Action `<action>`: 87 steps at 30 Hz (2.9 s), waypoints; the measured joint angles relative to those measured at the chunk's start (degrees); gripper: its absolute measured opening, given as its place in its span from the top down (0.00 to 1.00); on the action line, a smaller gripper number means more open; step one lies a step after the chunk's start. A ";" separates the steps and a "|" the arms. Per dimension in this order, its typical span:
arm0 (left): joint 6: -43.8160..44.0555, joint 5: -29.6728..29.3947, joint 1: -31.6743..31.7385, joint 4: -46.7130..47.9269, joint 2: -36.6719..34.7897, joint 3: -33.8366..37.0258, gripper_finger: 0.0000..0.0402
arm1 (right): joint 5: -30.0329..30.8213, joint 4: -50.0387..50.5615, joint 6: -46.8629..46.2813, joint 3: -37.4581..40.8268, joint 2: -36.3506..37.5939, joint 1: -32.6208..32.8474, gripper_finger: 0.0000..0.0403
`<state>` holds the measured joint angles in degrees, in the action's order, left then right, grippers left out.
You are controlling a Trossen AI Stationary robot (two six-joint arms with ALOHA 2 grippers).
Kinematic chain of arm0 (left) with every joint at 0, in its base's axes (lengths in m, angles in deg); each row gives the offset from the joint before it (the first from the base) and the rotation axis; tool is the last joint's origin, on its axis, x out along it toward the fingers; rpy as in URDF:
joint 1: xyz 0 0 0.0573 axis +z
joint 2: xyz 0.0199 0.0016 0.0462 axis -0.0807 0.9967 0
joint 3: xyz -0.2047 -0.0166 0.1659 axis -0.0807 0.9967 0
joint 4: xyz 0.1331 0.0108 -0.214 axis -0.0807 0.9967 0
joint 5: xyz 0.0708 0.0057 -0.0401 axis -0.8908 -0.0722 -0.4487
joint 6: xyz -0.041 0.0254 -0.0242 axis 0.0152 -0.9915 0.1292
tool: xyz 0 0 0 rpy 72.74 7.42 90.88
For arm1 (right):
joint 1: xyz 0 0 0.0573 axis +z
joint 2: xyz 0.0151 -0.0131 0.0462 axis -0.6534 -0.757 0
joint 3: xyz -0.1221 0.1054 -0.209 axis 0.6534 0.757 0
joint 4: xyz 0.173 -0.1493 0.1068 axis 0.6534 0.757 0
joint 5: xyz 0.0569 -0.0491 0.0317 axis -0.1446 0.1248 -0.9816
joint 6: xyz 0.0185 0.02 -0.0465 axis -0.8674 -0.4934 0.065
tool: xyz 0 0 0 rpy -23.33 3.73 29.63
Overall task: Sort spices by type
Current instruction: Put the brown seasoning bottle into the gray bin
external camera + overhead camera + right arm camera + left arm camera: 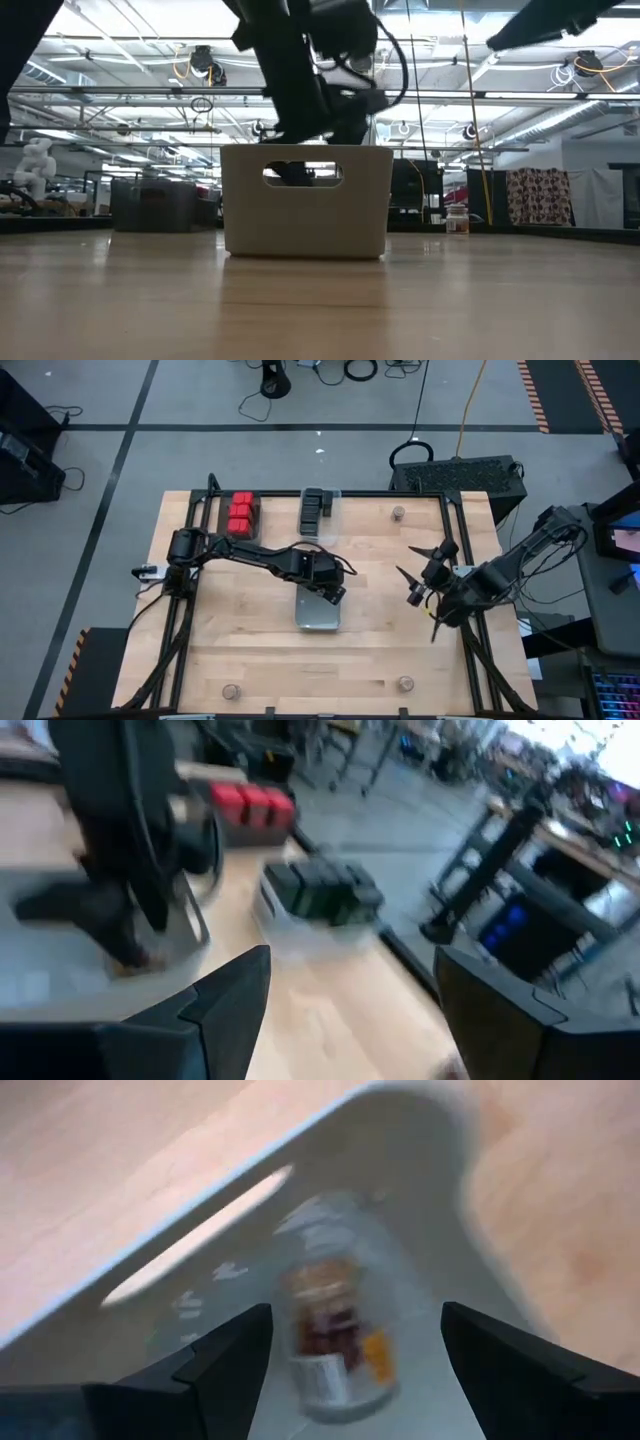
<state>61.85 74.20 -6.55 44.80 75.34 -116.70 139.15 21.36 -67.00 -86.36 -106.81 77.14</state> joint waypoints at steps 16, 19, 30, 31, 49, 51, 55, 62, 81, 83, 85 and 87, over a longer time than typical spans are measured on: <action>-2.55 0.54 0.82 0.25 3.96 -0.12 0.27 | -0.35 -13.12 20.94 0.23 1.81 -2.75 0.35; -4.12 0.43 0.77 -0.04 4.11 -0.13 0.27 | -0.33 -14.96 23.47 0.23 1.84 -3.89 0.35; -6.93 -0.13 0.77 -0.03 4.31 0.04 0.50 | -0.33 -16.51 25.17 0.23 1.84 -6.85 0.35; -7.39 -0.04 0.77 -0.05 4.31 -0.05 0.52 | -0.33 -16.51 25.04 0.23 1.84 -6.98 0.35; -20.36 -0.19 -0.82 2.95 -5.43 -6.60 0.51 | -6.39 -15.76 24.54 0.23 1.70 -7.25 0.35; -22.75 -0.24 -0.85 2.94 -8.44 -6.60 0.51 | -7.72 -16.03 25.31 0.23 1.35 -7.43 0.35; -26.68 -0.72 -0.99 0.40 -14.65 -6.60 0.51 | -7.74 -16.12 26.15 0.23 0.10 -7.54 0.35; -32.88 -0.81 -4.10 -8.59 -23.96 -2.80 0.51 | -11.69 -26.07 30.57 0.53 -5.32 -9.03 0.35; -33.22 -3.64 -4.52 -56.72 -33.64 33.41 0.50 | -46.95 -95.71 55.66 21.26 -13.37 -19.83 0.35; -30.61 0.88 -2.84 -62.02 -33.68 35.84 0.50 | -46.95 -95.66 61.44 19.98 -15.88 -19.83 0.35; -28.68 4.40 -1.83 -65.87 -33.66 37.78 0.50 | -46.93 -95.22 66.85 18.78 -18.40 -19.79 0.35; -27.29 7.24 -1.31 -68.96 -33.66 38.83 0.50 | -46.27 -95.72 71.03 17.15 -20.84 -19.77 0.35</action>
<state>34.55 81.44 -7.86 -24.16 41.68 -77.87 92.88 -74.36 4.03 -69.21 -127.65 57.38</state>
